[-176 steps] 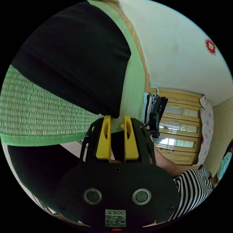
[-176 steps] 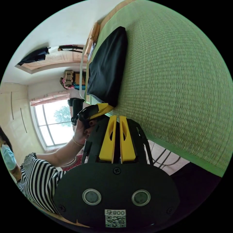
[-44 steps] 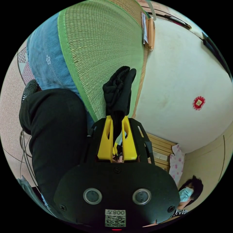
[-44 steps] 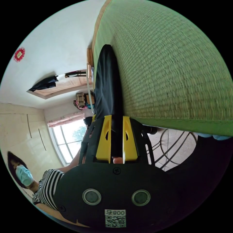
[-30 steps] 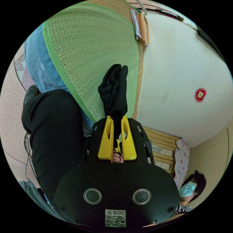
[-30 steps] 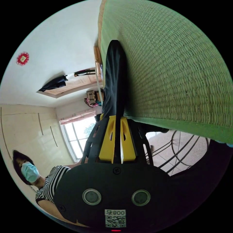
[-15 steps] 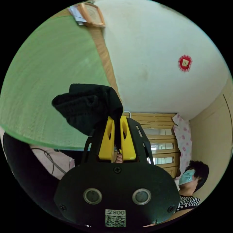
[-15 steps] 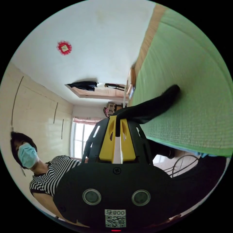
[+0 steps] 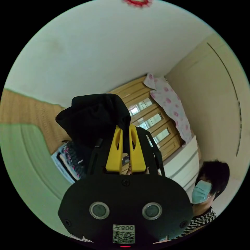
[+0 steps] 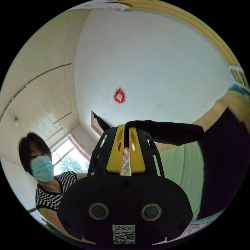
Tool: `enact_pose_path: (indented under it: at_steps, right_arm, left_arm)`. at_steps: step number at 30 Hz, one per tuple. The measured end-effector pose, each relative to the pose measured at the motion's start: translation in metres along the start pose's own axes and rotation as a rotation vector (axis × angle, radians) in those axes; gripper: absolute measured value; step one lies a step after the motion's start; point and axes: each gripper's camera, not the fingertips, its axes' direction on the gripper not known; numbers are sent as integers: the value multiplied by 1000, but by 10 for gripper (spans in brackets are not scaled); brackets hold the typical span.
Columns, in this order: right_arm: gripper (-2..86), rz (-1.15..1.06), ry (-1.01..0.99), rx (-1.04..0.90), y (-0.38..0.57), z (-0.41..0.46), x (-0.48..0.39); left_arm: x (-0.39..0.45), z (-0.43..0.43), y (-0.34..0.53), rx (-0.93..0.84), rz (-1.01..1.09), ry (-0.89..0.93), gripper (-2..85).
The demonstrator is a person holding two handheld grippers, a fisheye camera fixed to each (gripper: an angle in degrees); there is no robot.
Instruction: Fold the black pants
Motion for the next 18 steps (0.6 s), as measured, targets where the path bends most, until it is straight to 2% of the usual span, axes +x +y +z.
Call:
enact_pose_path:
  at_steps: [3,6,8,12,14,15,18]
  right_arm:
    - [13,-77,126,71,-51,-74,-42]
    - [13,-72,218,128,-59,-142,-47]
    - [13,-28,273,161,-44,-176,-29]
    - [13,241,358,187,26,-219,51]
    - [13,354,326,184,54,-224,85]
    - [13,374,244,213,63,-228,99]
    - [12,344,153,288,50,-231,104]
  left_arm:
    - [-19,113,-21,-96,73,41,47]
    - [-67,219,-18,-220,87,74,48]
    - [-124,297,-1,-347,51,30,48]
    - [-221,378,43,-530,-96,-98,47]
    - [-264,405,60,-528,-175,-45,45]
    - [-271,412,61,-528,-177,-31,45]
    - [-288,451,51,-553,-116,-48,46]
